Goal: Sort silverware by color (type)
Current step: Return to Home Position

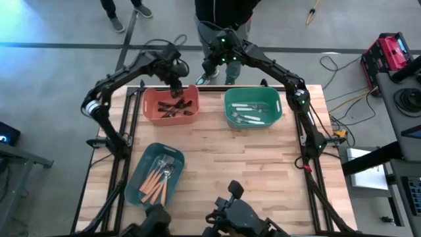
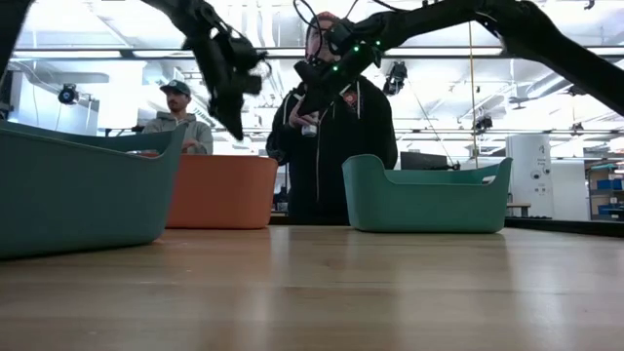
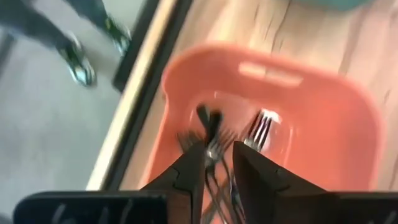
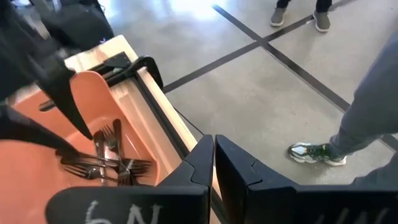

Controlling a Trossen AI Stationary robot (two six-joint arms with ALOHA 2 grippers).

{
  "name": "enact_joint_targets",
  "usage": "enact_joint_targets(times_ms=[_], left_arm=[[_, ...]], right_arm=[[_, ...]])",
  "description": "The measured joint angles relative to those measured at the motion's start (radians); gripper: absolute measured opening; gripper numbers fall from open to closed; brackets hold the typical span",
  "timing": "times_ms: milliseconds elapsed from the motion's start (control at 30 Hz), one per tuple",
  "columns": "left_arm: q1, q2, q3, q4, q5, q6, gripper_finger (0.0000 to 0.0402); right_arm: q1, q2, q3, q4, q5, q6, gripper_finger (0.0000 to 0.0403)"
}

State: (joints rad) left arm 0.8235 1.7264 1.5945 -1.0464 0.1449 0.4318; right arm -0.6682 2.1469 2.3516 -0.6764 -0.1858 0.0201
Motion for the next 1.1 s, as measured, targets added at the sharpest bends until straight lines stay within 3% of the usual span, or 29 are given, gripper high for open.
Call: enact_joint_targets(times_ms=[367, 500, 1100], left_arm=[[0.009, -0.226, -0.014, 0.185, 0.222, -0.025, 0.0042], [0.01, -0.29, -0.053, 0.233, 0.241, -0.061, 0.0041], [0.01, -0.599, -0.514, 0.433, 0.231, -0.379, 0.0041]], right_arm=[[0.011, -0.045, 0.0, 0.0, -0.014, -0.022, 0.0009], [0.016, -0.053, 0.0, 0.0, -0.074, -0.022, 0.0009], [0.044, -0.081, 0.0, -0.022, -0.084, -0.013, 0.0009]])
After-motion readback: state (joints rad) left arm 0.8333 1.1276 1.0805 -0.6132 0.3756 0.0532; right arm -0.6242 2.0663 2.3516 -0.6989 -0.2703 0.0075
